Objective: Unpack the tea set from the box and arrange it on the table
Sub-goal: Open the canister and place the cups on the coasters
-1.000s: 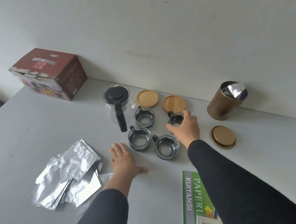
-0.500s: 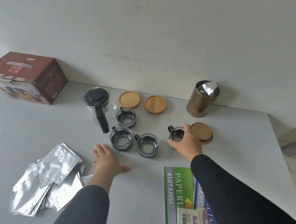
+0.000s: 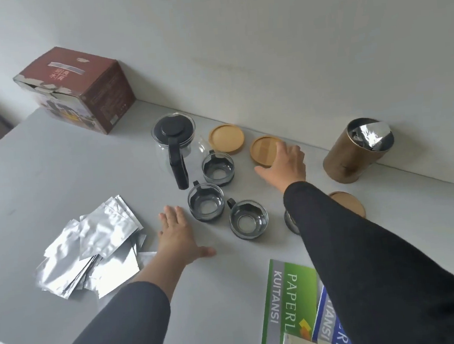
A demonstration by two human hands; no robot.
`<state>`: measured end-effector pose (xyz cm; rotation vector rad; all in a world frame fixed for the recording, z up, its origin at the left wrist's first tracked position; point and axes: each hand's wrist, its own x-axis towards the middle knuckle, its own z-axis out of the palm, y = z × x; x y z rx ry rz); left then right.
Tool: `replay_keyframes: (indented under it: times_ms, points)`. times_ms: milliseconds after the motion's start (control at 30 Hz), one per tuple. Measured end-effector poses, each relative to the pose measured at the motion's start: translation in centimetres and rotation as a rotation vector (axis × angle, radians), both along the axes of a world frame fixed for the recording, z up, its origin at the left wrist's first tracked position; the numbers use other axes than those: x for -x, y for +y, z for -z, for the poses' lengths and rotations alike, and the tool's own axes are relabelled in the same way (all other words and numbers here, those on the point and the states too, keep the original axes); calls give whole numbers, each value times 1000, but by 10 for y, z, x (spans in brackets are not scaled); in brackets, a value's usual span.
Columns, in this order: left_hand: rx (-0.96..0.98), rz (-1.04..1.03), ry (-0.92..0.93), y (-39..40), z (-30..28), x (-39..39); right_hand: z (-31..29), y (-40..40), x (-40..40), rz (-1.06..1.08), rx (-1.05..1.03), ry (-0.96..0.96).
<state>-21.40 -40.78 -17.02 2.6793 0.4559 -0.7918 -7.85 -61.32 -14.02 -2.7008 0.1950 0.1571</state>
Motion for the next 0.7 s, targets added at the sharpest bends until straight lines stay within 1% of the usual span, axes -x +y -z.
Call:
replay_keyframes:
  times_ms: [133, 233, 367, 533, 600, 700]
  points:
    - [3, -13, -2, -1, 0, -1, 12, 25, -30, 5, 51, 51]
    - [9, -21, 0, -1, 1, -2, 18, 31, -43, 26, 102, 50]
    - [22, -32, 2, -1, 2, -1, 23, 29, -47, 67, 141, 49]
    - [23, -37, 2, -2, 3, 0, 18, 19, -41, 69, 123, 23]
    - [18, -34, 2, -3, 3, 0, 14, 12, -34, -17, 149, -42]
    - [10, -30, 4, -4, 4, 1, 11, 2, -17, -296, 193, -99]
